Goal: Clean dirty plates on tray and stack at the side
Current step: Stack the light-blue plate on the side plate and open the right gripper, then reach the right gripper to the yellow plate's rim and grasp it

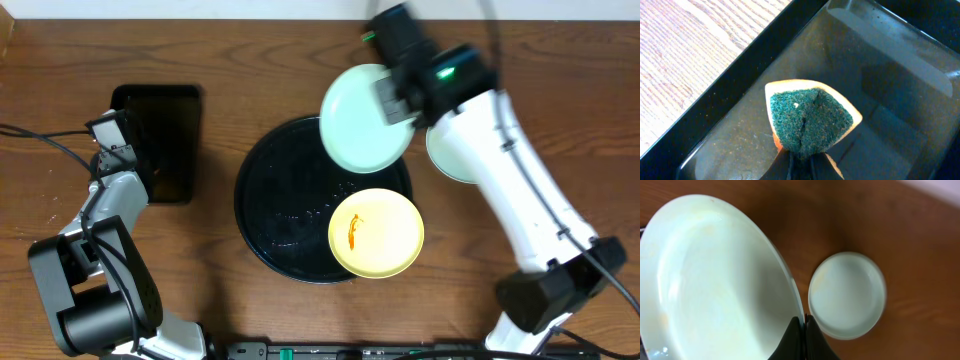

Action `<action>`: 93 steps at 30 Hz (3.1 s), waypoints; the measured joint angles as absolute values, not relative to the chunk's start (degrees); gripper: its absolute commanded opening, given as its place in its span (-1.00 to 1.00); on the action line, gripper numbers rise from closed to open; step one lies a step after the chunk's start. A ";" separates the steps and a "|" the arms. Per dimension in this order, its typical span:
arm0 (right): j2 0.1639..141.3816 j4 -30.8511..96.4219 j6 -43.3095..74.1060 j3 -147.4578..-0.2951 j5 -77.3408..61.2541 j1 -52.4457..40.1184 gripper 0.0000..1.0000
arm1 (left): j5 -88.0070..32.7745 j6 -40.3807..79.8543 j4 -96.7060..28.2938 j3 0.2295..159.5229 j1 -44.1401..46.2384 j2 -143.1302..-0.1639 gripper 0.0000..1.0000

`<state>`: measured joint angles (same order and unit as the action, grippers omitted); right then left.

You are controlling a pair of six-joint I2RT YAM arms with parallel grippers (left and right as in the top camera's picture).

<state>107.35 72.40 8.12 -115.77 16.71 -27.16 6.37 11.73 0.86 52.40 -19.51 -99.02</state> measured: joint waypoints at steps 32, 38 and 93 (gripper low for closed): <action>107.39 47.53 12.71 -82.11 -6.87 11.84 0.41 | 6.35 11.73 0.40 52.36 -19.51 -99.02 -0.85; 107.39 51.31 13.23 -82.08 -13.21 11.55 0.33 | 6.35 11.73 0.38 52.36 -19.51 -99.02 -0.85; 96.97 77.30 56.66 -65.65 6.20 -38.87 0.55 | 6.37 11.73 0.16 52.36 -19.51 -99.02 -0.85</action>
